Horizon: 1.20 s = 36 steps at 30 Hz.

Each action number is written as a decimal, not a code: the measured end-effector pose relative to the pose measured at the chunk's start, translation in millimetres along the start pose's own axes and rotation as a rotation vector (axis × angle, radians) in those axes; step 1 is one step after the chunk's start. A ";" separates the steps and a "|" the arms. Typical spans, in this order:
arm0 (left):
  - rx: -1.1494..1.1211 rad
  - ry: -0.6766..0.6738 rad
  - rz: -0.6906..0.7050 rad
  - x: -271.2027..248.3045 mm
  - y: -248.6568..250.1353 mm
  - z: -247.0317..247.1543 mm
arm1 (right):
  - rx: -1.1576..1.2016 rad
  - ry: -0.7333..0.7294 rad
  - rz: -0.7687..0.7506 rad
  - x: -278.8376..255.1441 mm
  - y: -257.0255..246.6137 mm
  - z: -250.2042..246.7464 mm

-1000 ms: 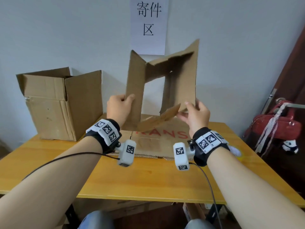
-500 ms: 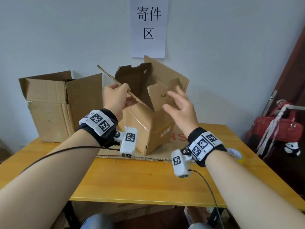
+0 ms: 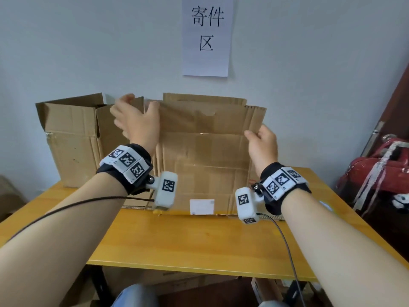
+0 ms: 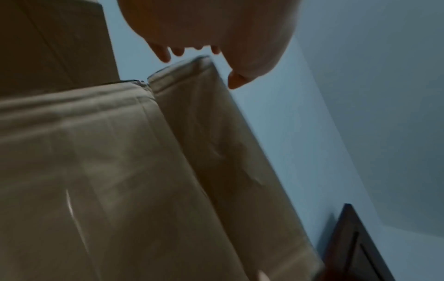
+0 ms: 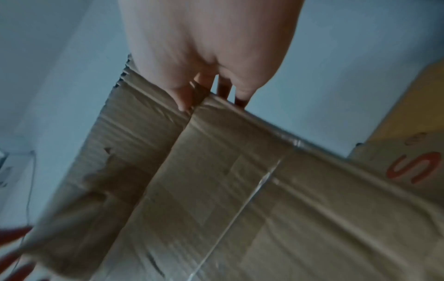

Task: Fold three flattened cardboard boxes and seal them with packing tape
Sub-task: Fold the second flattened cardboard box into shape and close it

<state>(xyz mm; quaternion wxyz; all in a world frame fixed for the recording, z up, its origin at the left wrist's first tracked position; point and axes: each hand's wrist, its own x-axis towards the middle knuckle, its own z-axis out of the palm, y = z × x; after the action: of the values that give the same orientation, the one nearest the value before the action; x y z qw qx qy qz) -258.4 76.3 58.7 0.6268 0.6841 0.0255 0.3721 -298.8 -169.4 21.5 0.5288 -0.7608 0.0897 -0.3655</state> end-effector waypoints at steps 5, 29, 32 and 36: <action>0.052 -0.432 0.044 2.5 -36.2 -4.0 | 0.123 0.051 0.130 0.7 6.7 -7.3; 0.291 -0.556 -0.065 42.7 -39.5 23.6 | 0.116 -0.027 0.105 -5.5 23.9 -9.0; 0.254 -0.680 -0.079 55.7 -24.9 28.5 | 0.112 -0.038 0.099 -7.0 23.7 -11.2; 0.275 -0.856 -0.243 59.5 -15.8 29.4 | 0.099 -0.064 0.102 -8.4 23.9 -13.0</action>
<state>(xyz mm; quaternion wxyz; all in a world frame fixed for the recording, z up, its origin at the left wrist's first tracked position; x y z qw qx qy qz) -192.8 84.9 75.1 0.5235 0.8449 -0.1066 -0.0267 -307.3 -184.7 -1.0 0.5862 -0.7394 0.0934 -0.3177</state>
